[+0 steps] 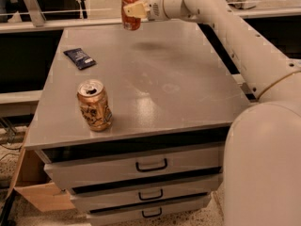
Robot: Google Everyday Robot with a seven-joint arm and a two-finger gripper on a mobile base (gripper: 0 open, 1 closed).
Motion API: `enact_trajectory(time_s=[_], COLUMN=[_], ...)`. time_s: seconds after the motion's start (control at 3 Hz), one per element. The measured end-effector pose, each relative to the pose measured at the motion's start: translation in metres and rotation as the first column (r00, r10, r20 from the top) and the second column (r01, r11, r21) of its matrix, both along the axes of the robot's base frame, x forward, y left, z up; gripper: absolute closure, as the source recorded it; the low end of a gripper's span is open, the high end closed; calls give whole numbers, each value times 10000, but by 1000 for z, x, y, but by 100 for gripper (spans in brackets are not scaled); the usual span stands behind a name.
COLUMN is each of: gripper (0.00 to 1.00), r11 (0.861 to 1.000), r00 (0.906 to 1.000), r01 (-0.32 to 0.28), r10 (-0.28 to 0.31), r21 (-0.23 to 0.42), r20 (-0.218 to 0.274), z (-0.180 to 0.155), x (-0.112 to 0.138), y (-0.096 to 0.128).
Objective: Move coke can near rxbar blueberry
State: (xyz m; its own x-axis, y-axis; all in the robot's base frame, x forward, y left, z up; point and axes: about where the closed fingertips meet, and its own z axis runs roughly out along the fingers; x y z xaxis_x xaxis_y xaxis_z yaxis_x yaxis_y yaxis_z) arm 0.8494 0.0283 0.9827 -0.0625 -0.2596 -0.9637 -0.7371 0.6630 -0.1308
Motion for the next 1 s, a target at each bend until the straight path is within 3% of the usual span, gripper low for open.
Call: enact_trajectory(time_s=[0.33,1.0], gripper=[100,100], r11=[9991,9965], r00=[9959,9914], r01=[-413,-823], r10=[406,802], r21=[-67,-163], r20=[-809,-1036], z=[-35,-53], x=[-23,-24], y=[26,43])
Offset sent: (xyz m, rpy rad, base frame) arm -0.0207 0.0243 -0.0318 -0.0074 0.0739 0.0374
